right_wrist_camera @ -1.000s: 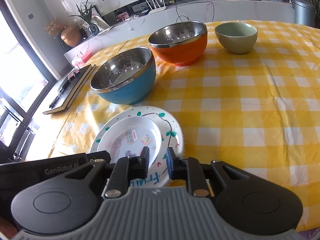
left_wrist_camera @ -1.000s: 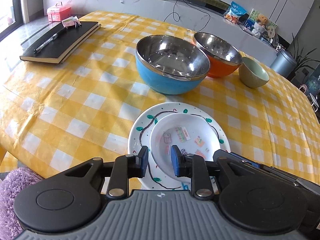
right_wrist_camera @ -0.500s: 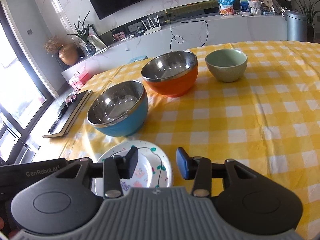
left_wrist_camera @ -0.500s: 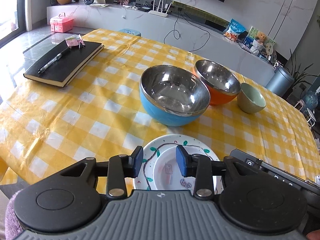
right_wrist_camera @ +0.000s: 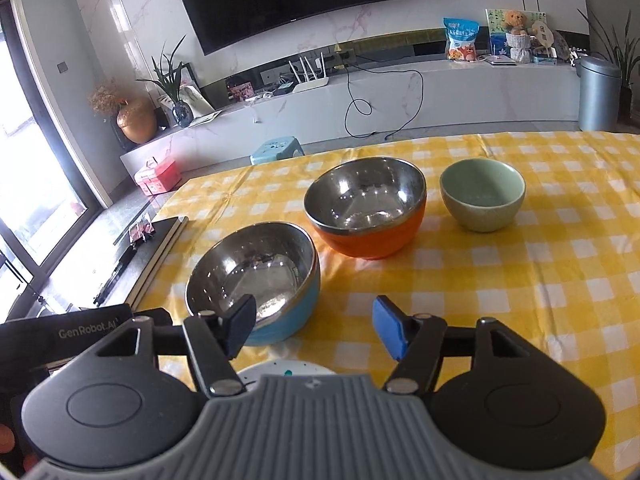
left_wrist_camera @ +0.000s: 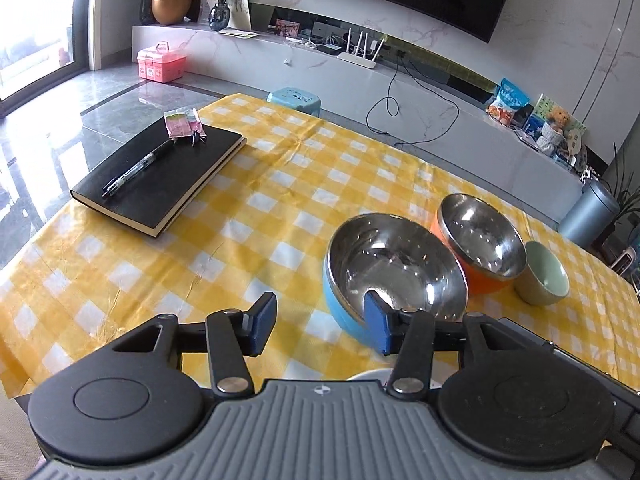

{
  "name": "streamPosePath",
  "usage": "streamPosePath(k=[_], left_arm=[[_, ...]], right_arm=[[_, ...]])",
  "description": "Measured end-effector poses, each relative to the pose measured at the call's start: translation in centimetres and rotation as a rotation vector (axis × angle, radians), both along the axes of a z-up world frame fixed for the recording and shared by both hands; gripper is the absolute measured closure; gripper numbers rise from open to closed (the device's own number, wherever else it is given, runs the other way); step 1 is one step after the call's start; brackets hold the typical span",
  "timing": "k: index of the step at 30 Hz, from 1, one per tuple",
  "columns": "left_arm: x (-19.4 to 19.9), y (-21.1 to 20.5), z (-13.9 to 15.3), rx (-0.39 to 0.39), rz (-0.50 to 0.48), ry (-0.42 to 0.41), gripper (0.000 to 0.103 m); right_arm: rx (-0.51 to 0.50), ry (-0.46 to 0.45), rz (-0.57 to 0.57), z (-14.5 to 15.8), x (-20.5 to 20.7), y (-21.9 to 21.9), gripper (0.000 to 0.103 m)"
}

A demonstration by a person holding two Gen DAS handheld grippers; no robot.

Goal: Organize plates and bowls
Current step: 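Move the left gripper to the blue steel bowl rim and grasp it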

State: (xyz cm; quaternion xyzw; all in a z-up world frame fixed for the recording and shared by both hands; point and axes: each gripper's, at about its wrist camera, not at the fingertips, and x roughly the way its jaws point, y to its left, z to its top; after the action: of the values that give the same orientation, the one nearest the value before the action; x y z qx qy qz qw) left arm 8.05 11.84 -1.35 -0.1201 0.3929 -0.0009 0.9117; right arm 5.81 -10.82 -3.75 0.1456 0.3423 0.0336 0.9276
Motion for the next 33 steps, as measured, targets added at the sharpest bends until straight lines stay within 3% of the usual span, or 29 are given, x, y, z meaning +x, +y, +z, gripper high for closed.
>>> streamPosePath(k=[9, 14, 17, 28, 31, 33], left_arm=[[3.6, 0.3, -1.1, -0.003, 0.047, 0.015, 0.038], [5.1, 0.6, -2.3, -0.018, 0.055, 0.041, 0.039], [5.9, 0.6, -3.0, -0.018, 0.043, 0.057, 0.04], [7.4, 0.6, -5.0, -0.047, 0.021, 0.109, 0.068], [7.6, 0.4, -5.1, -0.054, 0.008, 0.109, 0.077], [7.7, 0.1, -5.0, -0.058, -0.004, 0.108, 0.088]], right_arm=[[-0.003, 0.045, -0.034, -0.1, 3.7, 1.0, 0.033], [0.021, 0.088, -0.038, -0.8, 5.7, 1.5, 0.037], [0.024, 0.112, -0.04, -1.3, 6.6, 1.9, 0.046], [0.039, 0.177, -0.047, -3.4, 8.3, 2.5, 0.068], [0.033, 0.18, -0.058, -3.7, 8.4, 2.5, 0.074], [0.035, 0.183, -0.063, -4.0, 8.5, 2.4, 0.078]])
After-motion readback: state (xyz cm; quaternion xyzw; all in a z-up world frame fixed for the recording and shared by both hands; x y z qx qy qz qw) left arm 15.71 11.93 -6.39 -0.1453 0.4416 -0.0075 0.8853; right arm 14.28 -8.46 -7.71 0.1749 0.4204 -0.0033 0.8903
